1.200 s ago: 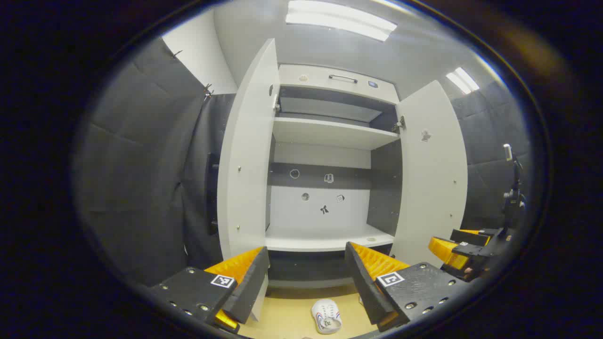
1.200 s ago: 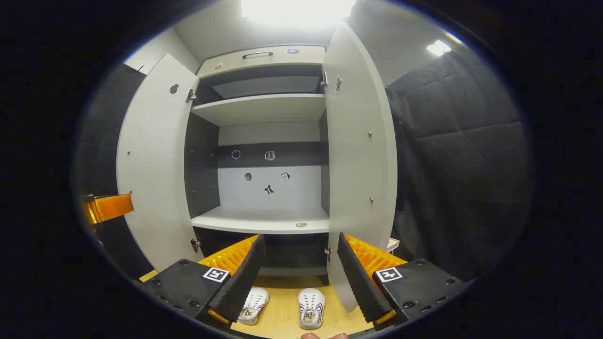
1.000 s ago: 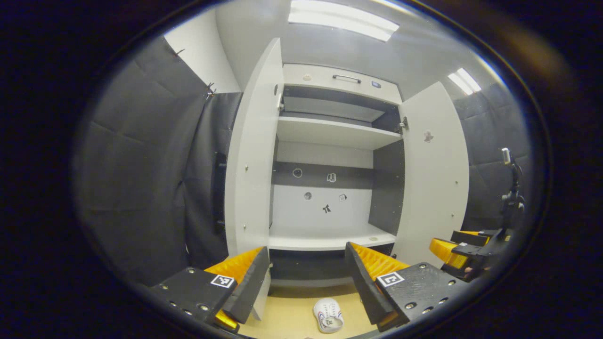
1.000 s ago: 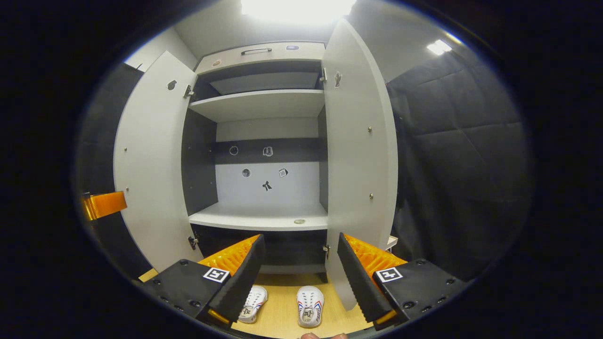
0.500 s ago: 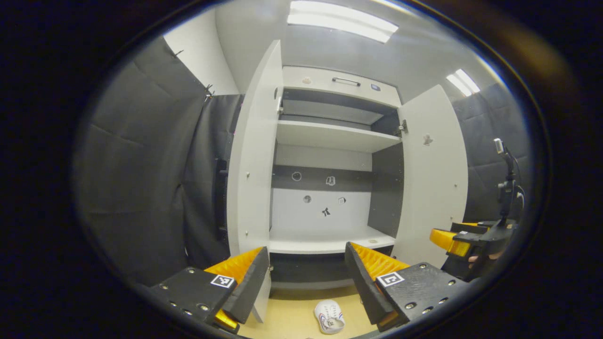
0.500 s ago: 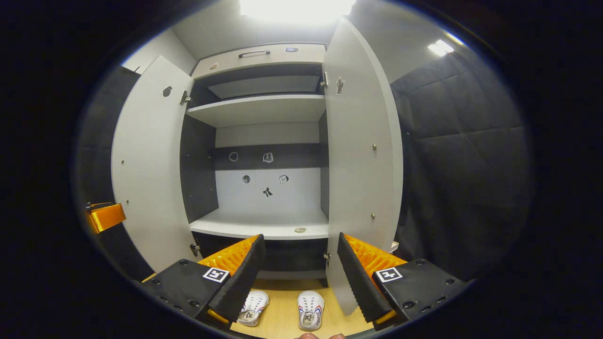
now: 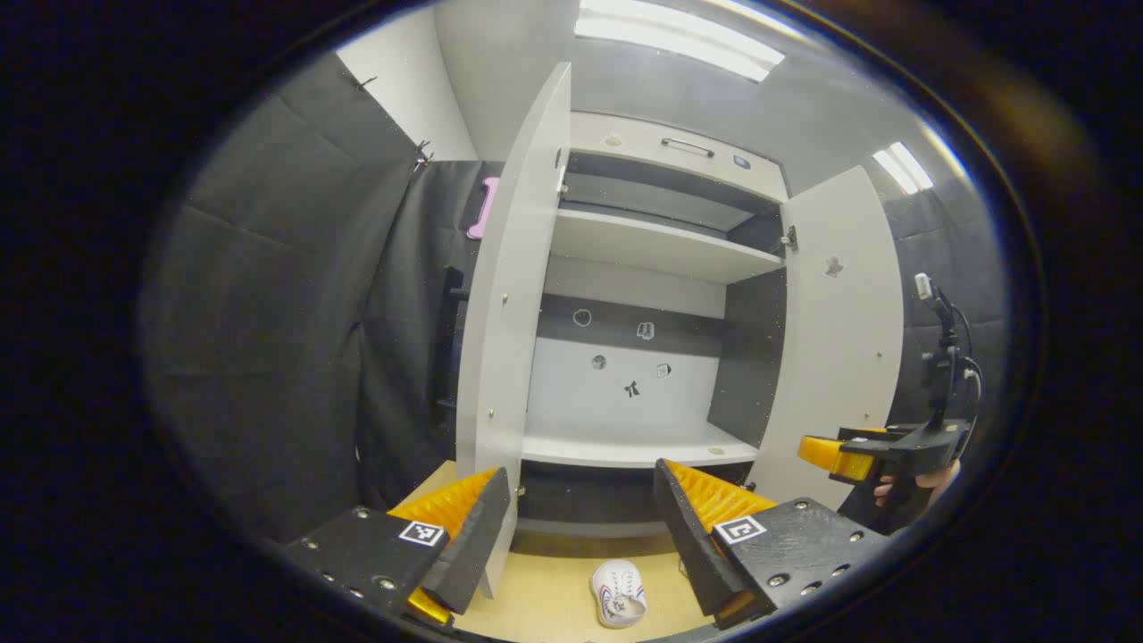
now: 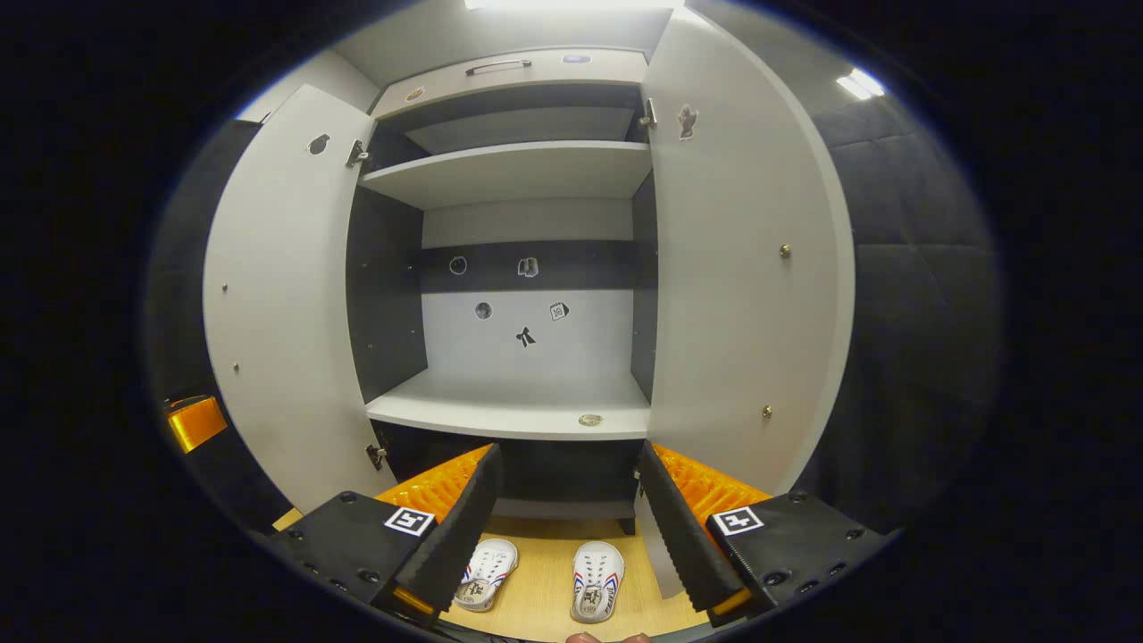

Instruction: Grab one shoe with the right hand and put it into the shoe cabinet, grab the other shoe with the left hand and put it into the shoe cabinet; then close the right door with the right hand and the left door with the left hand.

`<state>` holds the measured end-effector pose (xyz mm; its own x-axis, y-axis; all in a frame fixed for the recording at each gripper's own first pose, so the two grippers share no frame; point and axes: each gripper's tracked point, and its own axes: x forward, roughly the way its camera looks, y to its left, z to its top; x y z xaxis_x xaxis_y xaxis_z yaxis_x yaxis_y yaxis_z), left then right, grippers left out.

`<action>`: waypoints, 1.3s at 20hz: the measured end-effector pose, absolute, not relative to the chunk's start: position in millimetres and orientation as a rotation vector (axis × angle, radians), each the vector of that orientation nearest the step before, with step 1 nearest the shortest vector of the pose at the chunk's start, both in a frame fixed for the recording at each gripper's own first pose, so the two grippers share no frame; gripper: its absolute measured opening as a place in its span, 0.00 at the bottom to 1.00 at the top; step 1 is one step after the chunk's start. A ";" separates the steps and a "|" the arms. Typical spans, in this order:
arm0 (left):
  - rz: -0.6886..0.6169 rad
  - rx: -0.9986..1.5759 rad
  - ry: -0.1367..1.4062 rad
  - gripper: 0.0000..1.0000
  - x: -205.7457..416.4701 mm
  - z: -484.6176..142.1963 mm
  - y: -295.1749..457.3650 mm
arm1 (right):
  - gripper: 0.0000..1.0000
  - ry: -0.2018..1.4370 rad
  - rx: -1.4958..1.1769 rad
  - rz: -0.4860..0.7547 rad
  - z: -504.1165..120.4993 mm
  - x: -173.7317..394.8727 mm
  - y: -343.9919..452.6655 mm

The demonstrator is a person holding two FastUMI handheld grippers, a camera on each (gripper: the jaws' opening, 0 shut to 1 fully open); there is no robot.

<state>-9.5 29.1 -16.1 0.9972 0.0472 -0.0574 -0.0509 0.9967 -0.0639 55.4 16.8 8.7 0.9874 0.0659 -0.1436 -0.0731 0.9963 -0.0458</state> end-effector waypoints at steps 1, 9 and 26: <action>0.054 -0.068 0.065 0.93 -12.0 -20.7 29.9 | 0.96 0.166 -0.070 0.080 3.2 61.2 19.9; 0.057 -0.106 0.144 0.93 -19.3 -62.4 22.3 | 0.96 0.384 -0.055 0.205 -73.5 107.0 49.3; 0.045 -0.013 0.377 0.93 -51.6 -171.6 7.9 | 0.98 0.848 -0.025 0.131 -335.4 136.7 25.0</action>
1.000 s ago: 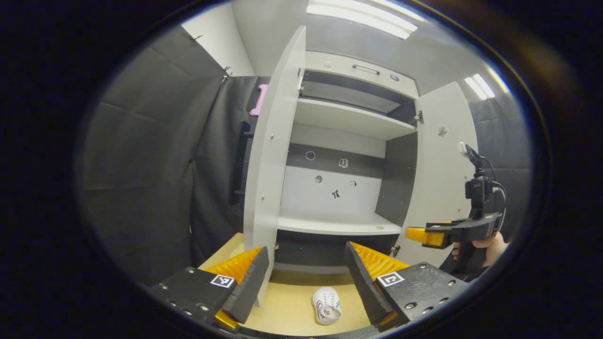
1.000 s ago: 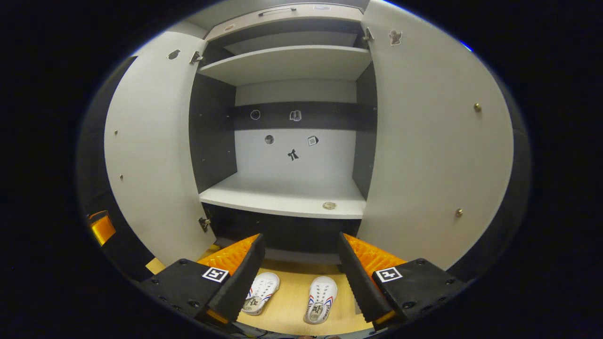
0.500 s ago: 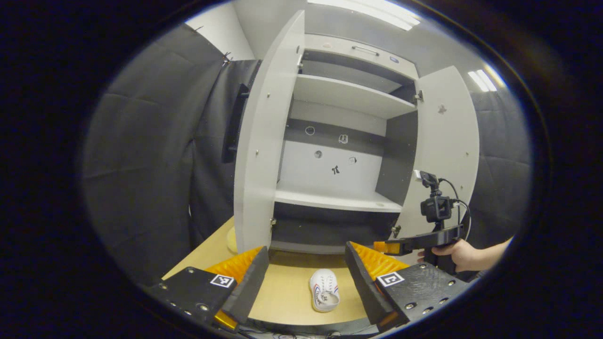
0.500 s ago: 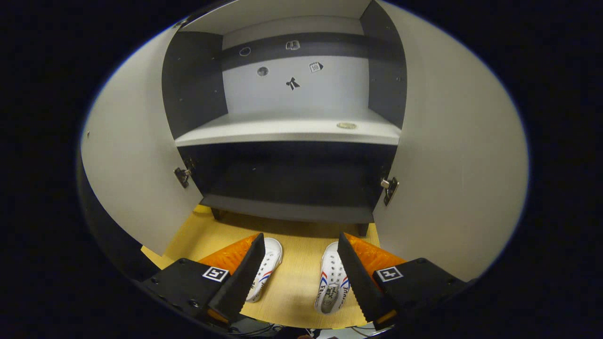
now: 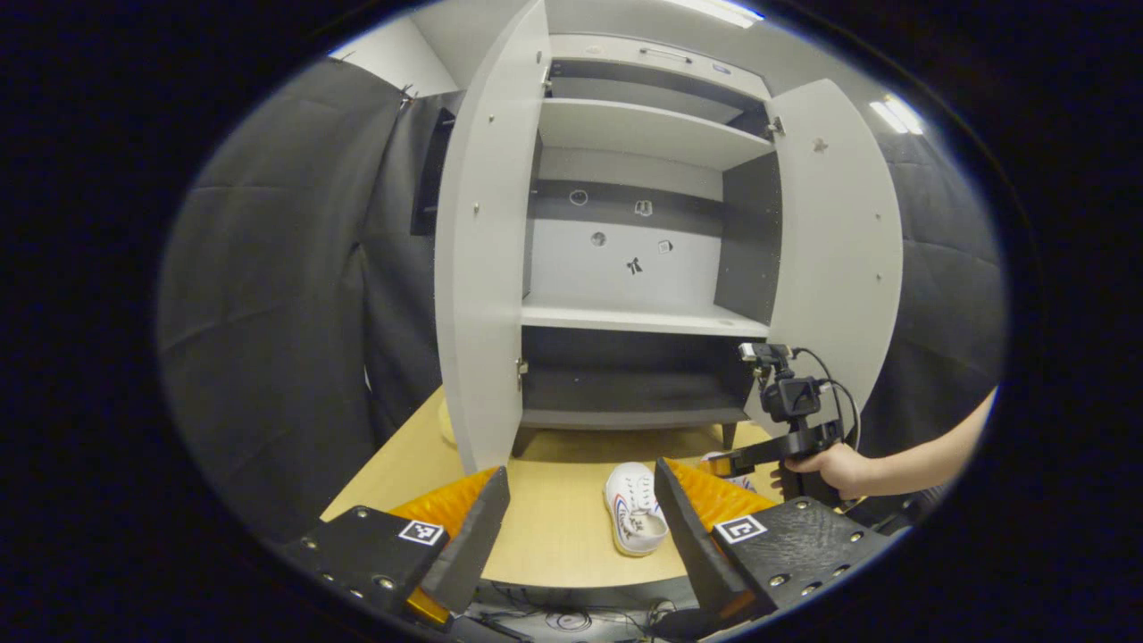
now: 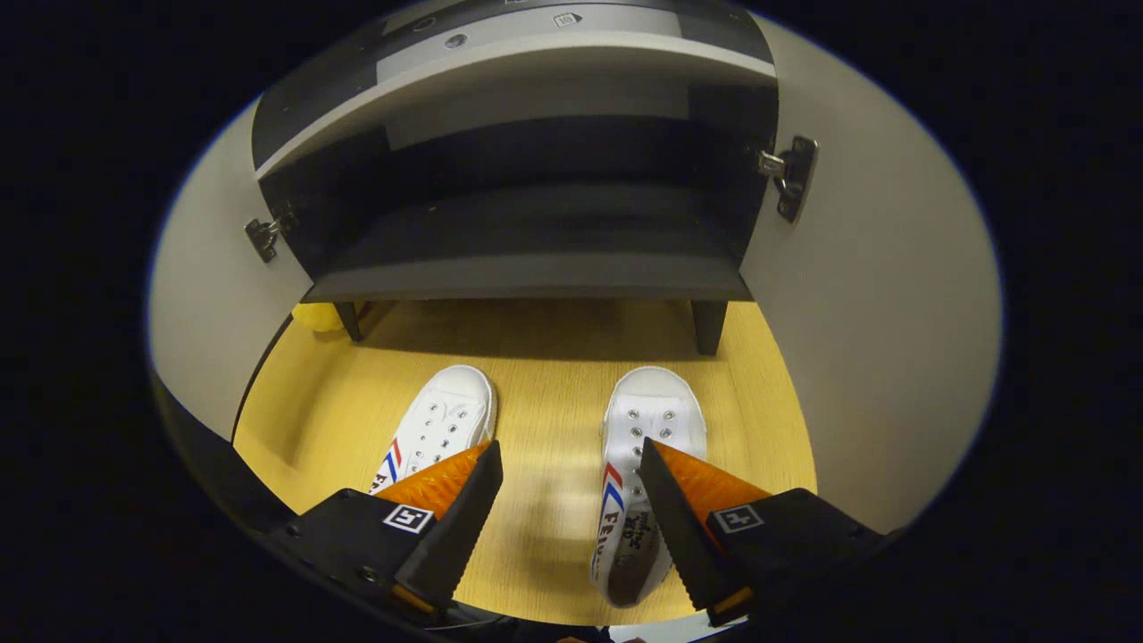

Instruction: Grab one shoe with the right hand and put it into the shoe cabinet, grab the other shoe with the left hand and put it into the shoe cabinet; then close the right door with the right hand and the left door with the left hand.

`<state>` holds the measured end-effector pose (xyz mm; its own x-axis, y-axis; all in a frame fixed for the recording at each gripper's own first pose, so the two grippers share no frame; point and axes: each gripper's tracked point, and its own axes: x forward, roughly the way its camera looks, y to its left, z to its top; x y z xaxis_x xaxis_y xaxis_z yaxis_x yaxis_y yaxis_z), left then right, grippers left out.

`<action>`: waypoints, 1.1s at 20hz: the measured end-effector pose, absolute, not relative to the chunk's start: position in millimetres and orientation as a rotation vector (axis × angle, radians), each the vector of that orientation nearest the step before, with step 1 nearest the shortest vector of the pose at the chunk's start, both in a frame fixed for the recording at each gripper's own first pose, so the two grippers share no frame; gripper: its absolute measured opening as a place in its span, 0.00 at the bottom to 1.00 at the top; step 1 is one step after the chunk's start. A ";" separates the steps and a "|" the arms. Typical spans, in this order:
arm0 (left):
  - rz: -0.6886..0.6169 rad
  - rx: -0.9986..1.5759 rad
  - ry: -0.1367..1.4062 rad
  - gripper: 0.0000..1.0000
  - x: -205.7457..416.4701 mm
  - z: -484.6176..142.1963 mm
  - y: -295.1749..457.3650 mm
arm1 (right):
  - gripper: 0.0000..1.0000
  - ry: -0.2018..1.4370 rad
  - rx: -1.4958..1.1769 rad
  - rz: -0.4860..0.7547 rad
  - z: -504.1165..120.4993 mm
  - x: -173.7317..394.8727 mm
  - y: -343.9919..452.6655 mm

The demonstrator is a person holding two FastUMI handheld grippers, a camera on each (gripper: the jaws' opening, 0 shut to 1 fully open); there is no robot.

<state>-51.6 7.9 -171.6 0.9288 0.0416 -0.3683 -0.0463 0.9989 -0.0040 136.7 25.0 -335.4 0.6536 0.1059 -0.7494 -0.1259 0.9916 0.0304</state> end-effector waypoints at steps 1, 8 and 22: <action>0.041 -0.032 0.399 0.93 -53.9 -176.1 5.3 | 0.96 0.846 -0.044 0.123 -342.4 138.4 22.6; -0.003 -0.036 0.473 0.93 -68.5 -203.7 -20.3 | 0.98 0.917 -0.083 0.070 -392.3 138.6 12.3; 0.013 -0.086 0.483 0.93 -81.8 -195.2 -20.5 | 0.15 0.916 -0.352 0.028 -401.7 136.1 -8.0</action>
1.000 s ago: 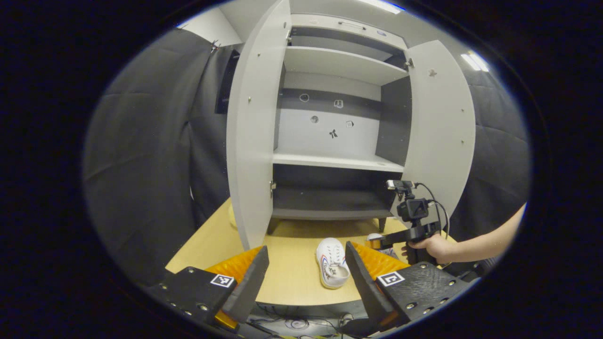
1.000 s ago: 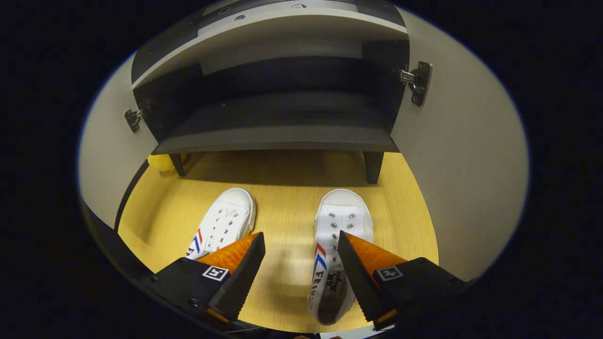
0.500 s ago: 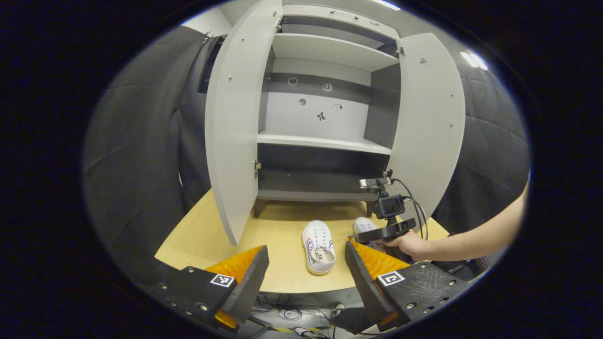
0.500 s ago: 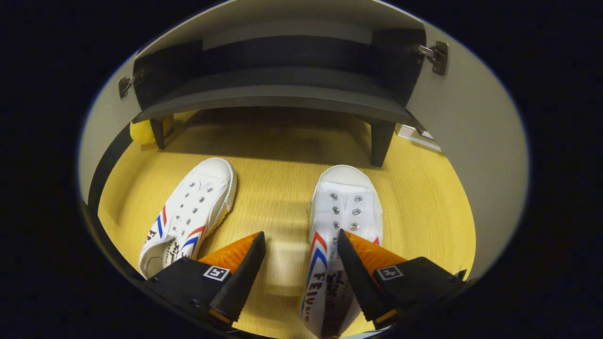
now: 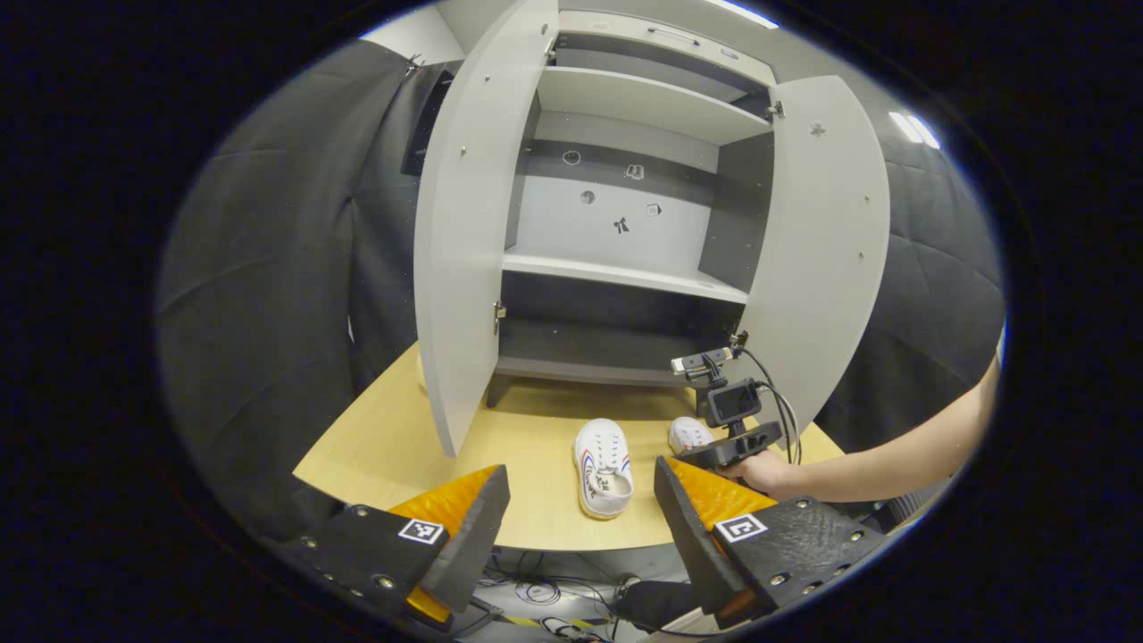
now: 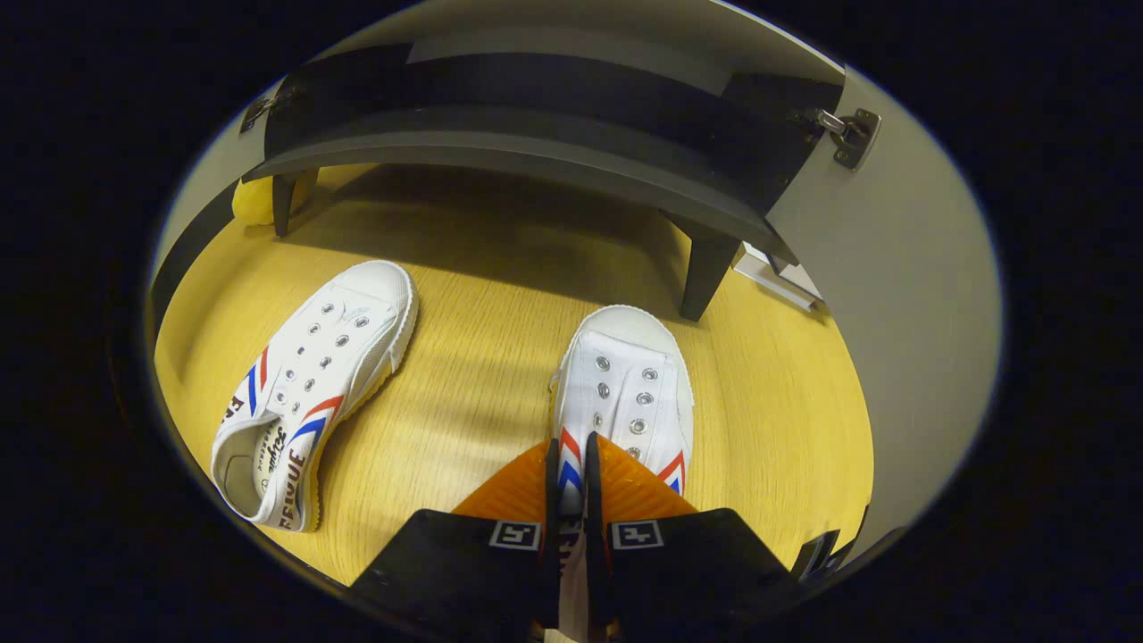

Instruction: Grab one shoe with the right hand and put it into the shoe cabinet, grab the other shoe with the left hand and put it into the shoe cabinet; then close the right door with the right hand and the left door with the left hand.

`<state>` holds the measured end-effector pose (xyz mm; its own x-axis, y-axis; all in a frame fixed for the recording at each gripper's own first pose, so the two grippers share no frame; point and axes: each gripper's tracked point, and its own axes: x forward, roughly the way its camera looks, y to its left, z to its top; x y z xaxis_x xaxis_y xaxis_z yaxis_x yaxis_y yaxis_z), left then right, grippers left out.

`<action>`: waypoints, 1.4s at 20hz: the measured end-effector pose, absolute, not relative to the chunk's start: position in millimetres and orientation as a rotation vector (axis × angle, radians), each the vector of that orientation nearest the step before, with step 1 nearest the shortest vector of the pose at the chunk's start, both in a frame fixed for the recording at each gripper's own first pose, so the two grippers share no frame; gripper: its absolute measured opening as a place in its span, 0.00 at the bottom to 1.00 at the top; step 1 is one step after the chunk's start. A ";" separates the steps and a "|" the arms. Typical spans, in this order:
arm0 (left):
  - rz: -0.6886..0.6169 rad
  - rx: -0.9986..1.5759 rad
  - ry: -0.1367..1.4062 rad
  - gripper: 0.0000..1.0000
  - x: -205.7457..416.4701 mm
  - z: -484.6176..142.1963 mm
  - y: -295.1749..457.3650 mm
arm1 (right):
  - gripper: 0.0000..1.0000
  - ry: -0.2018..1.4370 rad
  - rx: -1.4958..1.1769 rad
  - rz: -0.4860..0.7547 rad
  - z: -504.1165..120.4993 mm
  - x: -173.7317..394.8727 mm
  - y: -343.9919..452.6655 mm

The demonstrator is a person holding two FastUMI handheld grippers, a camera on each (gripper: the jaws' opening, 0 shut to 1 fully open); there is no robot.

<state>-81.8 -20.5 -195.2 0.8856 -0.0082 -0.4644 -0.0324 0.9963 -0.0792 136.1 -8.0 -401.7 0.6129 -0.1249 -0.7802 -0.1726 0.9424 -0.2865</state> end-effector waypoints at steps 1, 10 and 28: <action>0.014 -0.081 0.484 0.93 -83.1 -196.1 -19.1 | 0.15 0.911 -0.354 0.042 -397.2 133.1 -7.1; -0.020 -0.029 0.448 0.93 -71.0 -181.6 -17.7 | 0.05 0.967 -0.269 0.092 -382.9 90.7 -1.5; -0.138 0.019 0.452 0.93 -57.3 -192.5 -32.1 | 0.05 0.552 -0.130 0.220 -148.9 37.6 65.9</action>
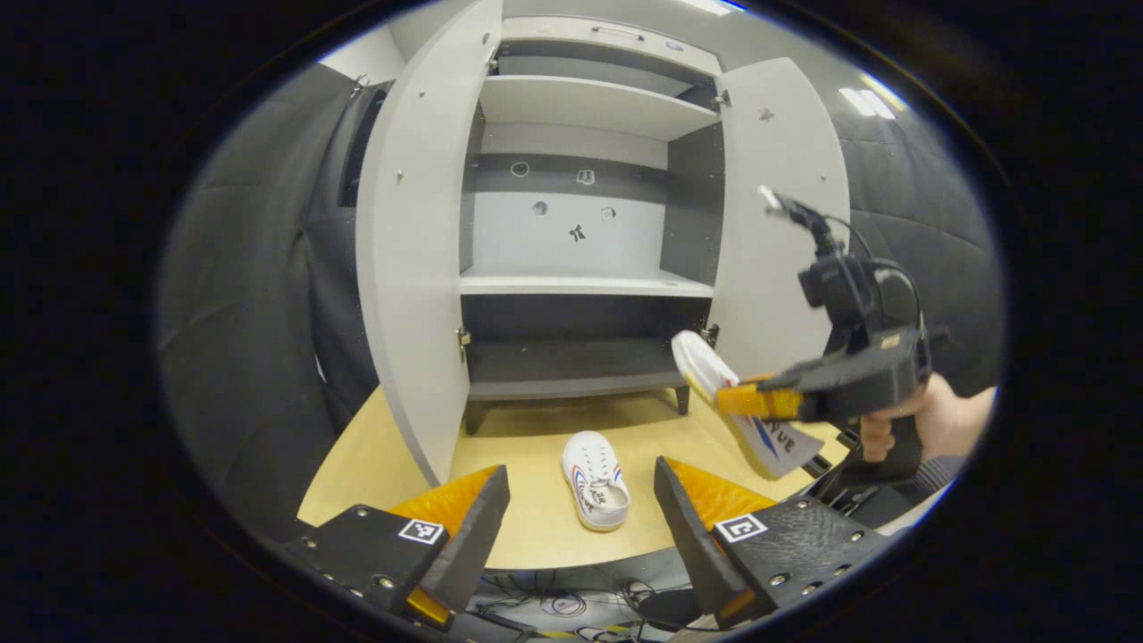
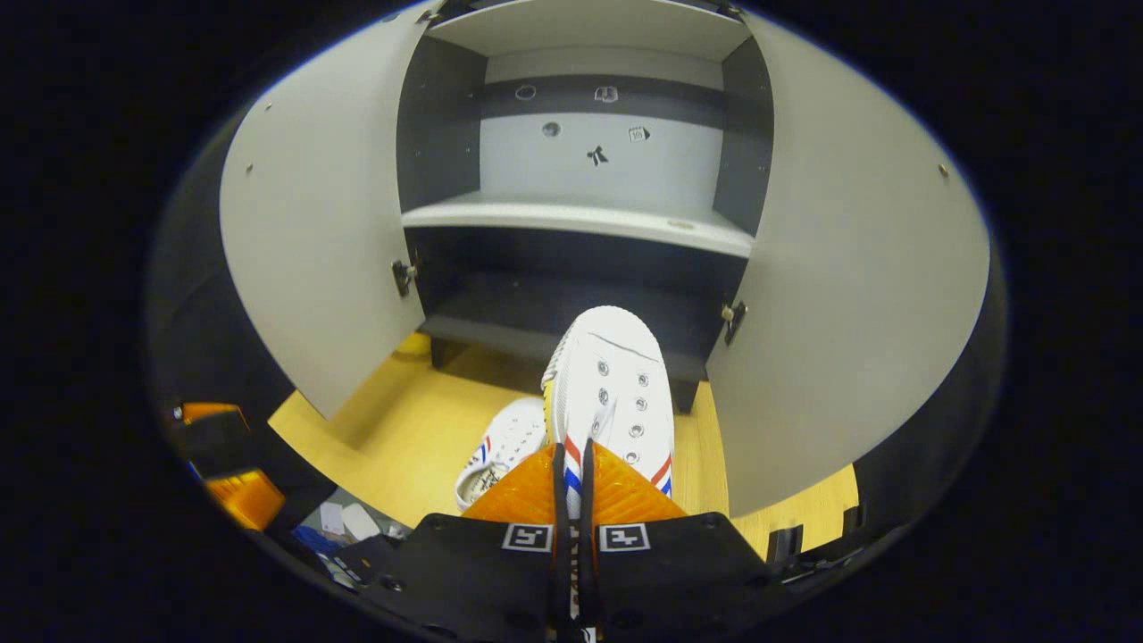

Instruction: Grab one shoe with the right hand and put it into the shoe cabinet, grab the other shoe with the left hand and put it into the shoe cabinet; then close the right door with the right hand and the left door with the left hand.

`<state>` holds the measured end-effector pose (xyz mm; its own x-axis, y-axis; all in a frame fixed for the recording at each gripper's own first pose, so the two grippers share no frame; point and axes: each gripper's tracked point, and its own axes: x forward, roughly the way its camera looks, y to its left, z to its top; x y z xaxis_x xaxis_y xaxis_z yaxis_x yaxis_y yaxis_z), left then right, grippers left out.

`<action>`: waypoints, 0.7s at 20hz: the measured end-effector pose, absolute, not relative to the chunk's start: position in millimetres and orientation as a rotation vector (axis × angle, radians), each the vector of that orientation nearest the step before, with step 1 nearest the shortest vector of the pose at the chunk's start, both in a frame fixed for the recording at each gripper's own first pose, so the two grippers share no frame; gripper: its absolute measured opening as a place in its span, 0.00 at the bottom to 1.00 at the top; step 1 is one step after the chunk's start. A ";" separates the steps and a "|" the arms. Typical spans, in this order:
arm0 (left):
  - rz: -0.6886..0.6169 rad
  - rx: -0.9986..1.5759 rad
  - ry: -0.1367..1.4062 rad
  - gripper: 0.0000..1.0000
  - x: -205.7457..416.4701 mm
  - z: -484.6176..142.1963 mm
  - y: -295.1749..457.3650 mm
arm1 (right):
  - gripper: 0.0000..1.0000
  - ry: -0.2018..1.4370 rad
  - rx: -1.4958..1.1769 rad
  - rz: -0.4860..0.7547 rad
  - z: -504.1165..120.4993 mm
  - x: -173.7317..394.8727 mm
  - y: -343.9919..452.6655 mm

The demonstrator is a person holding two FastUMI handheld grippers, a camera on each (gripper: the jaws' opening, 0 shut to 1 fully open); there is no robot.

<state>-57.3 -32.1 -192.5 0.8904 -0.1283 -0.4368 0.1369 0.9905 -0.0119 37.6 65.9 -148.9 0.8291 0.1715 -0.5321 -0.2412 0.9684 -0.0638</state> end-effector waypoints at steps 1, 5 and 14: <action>-0.138 0.022 0.457 0.93 -54.8 -192.6 -32.6 | 0.05 0.523 -0.119 0.225 -132.1 46.0 69.5; -0.149 0.002 0.450 0.93 -40.0 -182.1 -38.6 | 0.05 0.396 -0.104 0.232 -68.9 89.5 78.5; -0.131 -0.018 0.378 0.93 36.0 -143.1 -30.6 | 0.05 0.196 -0.029 0.206 23.9 225.5 87.1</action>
<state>36.0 -30.6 -143.1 0.9211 -0.1308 -0.3666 0.1240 0.9914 -0.0423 225.5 87.1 23.9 0.9598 0.2004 -0.1966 -0.2061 0.9785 -0.0087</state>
